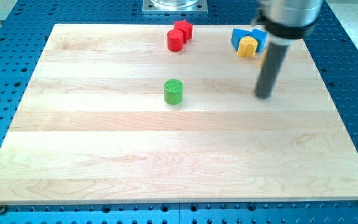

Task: Move the hexagon to the center left of the board

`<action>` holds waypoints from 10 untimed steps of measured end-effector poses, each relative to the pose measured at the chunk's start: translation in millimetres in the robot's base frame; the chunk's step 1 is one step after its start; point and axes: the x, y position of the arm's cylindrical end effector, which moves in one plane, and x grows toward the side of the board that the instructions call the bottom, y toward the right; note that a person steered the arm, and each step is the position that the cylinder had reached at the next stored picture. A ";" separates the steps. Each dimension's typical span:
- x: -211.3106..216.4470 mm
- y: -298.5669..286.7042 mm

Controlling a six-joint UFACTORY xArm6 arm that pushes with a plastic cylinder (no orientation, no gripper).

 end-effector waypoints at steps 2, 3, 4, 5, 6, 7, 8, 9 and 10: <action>-62.4 27.0; -81.3 26.8; -99.3 23.0; -108.7 8.1; -96.1 -59.8; -69.7 -105.7; -43.2 -54.6; -42.0 -136.8; -43.2 -221.5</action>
